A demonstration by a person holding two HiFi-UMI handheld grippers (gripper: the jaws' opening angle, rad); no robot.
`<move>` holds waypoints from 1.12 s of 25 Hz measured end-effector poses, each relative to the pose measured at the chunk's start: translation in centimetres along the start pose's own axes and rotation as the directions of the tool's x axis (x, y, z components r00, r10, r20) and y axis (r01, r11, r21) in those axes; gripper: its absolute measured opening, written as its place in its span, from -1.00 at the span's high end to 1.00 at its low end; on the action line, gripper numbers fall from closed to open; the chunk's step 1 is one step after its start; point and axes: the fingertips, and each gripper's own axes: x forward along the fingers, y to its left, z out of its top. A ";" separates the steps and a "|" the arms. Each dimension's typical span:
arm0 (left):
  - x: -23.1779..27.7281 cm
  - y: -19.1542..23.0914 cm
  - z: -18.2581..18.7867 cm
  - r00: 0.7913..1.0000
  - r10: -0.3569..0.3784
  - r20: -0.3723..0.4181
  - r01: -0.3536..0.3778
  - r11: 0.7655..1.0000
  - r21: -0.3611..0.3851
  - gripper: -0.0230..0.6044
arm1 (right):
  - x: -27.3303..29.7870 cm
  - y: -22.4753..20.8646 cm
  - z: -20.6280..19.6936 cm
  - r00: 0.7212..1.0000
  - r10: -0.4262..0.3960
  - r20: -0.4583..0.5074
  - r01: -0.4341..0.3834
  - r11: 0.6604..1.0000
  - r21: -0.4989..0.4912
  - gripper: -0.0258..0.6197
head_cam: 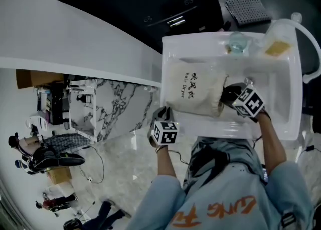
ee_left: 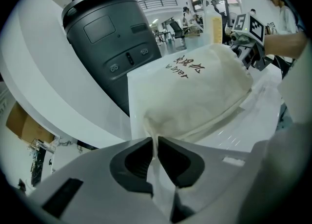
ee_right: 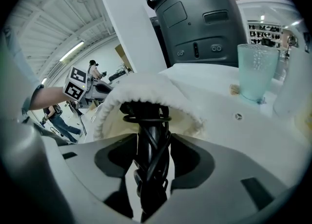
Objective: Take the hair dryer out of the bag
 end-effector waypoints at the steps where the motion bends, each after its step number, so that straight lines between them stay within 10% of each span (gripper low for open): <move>1: 0.0 0.0 0.1 1.000 -0.002 0.002 0.002 1.000 0.000 0.82 | -0.4 -0.2 -0.2 1.000 -0.007 0.004 0.007 1.000 0.008 0.24; 22: -0.2 2.1 0.8 0.999 0.010 0.039 -0.008 0.999 -0.053 0.82 | -10.2 -0.1 -6.1 0.990 -0.139 0.006 0.139 0.990 -0.022 0.25; 28: -0.2 3.0 0.7 0.999 0.013 0.035 -0.011 0.998 -0.056 0.82 | -12.6 -2.4 -8.5 0.974 -0.227 0.028 0.222 0.969 0.109 0.25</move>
